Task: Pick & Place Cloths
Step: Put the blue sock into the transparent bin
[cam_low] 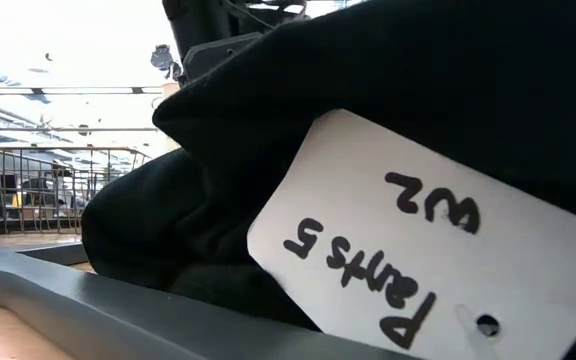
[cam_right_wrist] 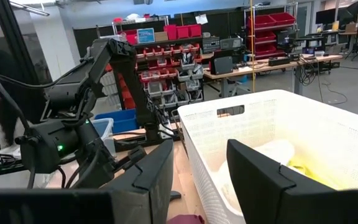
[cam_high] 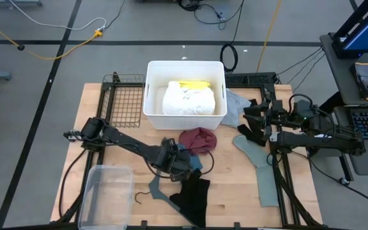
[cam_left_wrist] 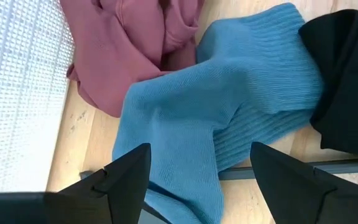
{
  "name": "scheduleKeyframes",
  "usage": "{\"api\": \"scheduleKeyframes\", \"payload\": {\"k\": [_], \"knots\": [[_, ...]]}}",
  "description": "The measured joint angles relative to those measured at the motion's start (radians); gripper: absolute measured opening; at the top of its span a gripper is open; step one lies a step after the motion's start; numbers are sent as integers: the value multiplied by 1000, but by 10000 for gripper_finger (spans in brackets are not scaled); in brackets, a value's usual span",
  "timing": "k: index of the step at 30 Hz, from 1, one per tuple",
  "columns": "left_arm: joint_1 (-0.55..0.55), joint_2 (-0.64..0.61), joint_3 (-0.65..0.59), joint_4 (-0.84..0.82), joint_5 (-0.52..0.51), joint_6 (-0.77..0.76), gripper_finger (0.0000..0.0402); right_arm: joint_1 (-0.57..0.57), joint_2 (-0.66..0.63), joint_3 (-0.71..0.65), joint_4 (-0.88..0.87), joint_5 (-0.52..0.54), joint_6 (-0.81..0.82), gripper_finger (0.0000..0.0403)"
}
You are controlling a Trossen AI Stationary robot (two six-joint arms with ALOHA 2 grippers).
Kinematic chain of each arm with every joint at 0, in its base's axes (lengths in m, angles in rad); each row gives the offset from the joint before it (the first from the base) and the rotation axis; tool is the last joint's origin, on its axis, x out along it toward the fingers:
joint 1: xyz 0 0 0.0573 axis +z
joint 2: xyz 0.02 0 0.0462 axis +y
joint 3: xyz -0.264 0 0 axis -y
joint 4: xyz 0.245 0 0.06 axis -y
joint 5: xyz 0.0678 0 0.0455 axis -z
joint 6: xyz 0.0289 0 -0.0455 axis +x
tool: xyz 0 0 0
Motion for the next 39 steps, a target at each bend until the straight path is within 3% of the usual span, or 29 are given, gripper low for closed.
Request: {"api": "scheduleKeyframes", "payload": {"k": [11,25,30,37,39], "knots": [[2,29,-4,35,53,31,278,0,0,0,0,0,0,142],[53,107,-4,28,-16,12,266,0,0,0,-2,0,0,142],[66,118,-4,29,0,37,191,0,0,0,-3,0,0,142],[79,121,-4,26,8,38,24,0,0,0,-4,0,0,141],[84,121,-4,25,9,29,12,0,0,0,-4,0,0,141]]}}
